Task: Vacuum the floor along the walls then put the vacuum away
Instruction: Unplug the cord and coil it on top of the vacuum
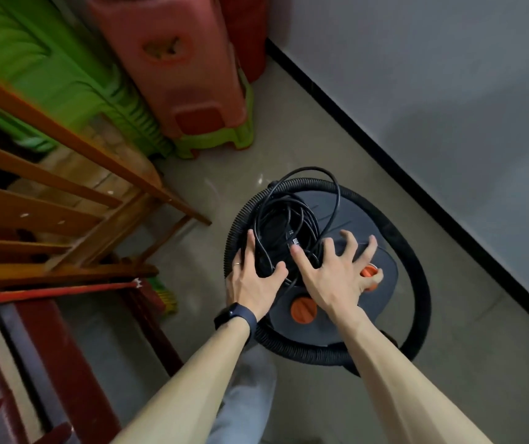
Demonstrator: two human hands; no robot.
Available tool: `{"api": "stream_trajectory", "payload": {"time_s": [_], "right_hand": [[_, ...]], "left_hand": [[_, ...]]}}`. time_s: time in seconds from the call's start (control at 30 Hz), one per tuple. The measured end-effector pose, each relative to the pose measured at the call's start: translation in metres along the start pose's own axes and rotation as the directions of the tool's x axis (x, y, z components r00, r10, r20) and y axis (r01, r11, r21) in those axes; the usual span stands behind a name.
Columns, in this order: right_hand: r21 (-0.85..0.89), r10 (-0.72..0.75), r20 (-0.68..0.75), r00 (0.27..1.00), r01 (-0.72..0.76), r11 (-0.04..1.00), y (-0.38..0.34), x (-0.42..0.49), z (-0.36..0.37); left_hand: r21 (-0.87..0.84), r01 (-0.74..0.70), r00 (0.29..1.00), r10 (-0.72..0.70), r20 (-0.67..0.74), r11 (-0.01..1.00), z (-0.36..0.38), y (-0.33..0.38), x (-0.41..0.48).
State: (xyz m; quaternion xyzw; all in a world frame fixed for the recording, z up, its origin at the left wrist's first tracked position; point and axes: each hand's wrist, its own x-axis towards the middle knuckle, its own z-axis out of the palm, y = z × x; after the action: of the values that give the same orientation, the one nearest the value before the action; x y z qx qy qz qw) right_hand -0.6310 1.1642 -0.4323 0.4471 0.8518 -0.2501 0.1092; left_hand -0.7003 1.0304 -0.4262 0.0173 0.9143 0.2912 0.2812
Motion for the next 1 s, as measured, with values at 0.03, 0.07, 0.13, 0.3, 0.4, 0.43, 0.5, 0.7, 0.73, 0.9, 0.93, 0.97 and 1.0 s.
{"api": "stream_trajectory", "payload": {"time_s": [0.03, 0.07, 0.13, 0.3, 0.4, 0.43, 0.5, 0.7, 0.73, 0.9, 0.93, 0.97, 1.0], "right_hand": [[-0.001, -0.007, 0.0, 1.0, 0.007, 1.0, -0.015, 0.014, 0.001], [-0.005, -0.013, 0.003, 1.0, 0.013, 1.0, -0.029, 0.028, 0.0], [-0.012, -0.028, 0.008, 1.0, 0.028, 1.0, -0.054, 0.057, -0.004], [-0.031, -0.105, 0.022, 0.994, 0.105, 0.994, -0.114, 0.116, -0.007], [-0.03, -0.132, 0.034, 0.991, 0.133, 0.991, -0.154, 0.138, -0.001], [-0.031, -0.142, 0.042, 0.989, 0.144, 0.989, -0.166, 0.143, 0.0], [-0.034, -0.171, 0.059, 0.984, 0.173, 0.984, -0.191, 0.156, 0.004], [-0.013, -0.241, 0.073, 0.968, 0.242, 0.97, -0.251, 0.19, 0.01], [-0.008, -0.254, 0.079, 0.964, 0.255, 0.967, -0.258, 0.196, 0.01], [0.007, -0.3, 0.209, 0.931, 0.305, 0.952, -0.288, 0.226, 0.002], [0.017, -0.317, 0.233, 0.919, 0.322, 0.946, -0.292, 0.232, 0.0], [0.022, -0.33, 0.251, 0.91, 0.335, 0.942, -0.292, 0.237, -0.004], [0.021, -0.349, 0.254, 0.902, 0.356, 0.934, -0.287, 0.241, -0.009]], "left_hand": [[-0.007, -0.001, 1.0, 0.001, -0.019, 1.0, -0.007, 0.003, 0.016], [-0.014, 0.002, 0.999, -0.003, -0.034, 1.0, -0.014, 0.007, 0.032], [-0.027, 0.015, 0.999, -0.016, -0.049, 1.0, -0.026, 0.017, 0.066], [-0.014, 0.048, 0.992, -0.05, -0.113, 0.999, -0.057, 0.031, 0.13], [-0.027, 0.063, 0.986, -0.066, -0.153, 0.998, -0.081, 0.029, 0.164], [-0.039, 0.08, 0.984, -0.085, -0.158, 0.996, -0.089, 0.029, 0.174], [-0.05, 0.099, 0.978, -0.106, -0.178, 0.994, -0.104, 0.026, 0.192], [-0.088, 0.134, 0.956, -0.153, -0.252, 0.987, -0.137, 0.031, 0.241], [-0.083, 0.141, 0.956, -0.157, -0.247, 0.987, -0.142, 0.033, 0.248], [-0.043, 0.209, 0.957, -0.214, -0.196, 0.977, -0.163, 0.041, 0.278], [-0.052, 0.208, 0.96, -0.214, -0.179, 0.977, -0.166, 0.045, 0.28], [-0.069, 0.21, 0.963, -0.218, -0.16, 0.975, -0.168, 0.048, 0.28], [-0.082, 0.208, 0.964, -0.218, -0.154, 0.975, -0.168, 0.052, 0.277]]}}
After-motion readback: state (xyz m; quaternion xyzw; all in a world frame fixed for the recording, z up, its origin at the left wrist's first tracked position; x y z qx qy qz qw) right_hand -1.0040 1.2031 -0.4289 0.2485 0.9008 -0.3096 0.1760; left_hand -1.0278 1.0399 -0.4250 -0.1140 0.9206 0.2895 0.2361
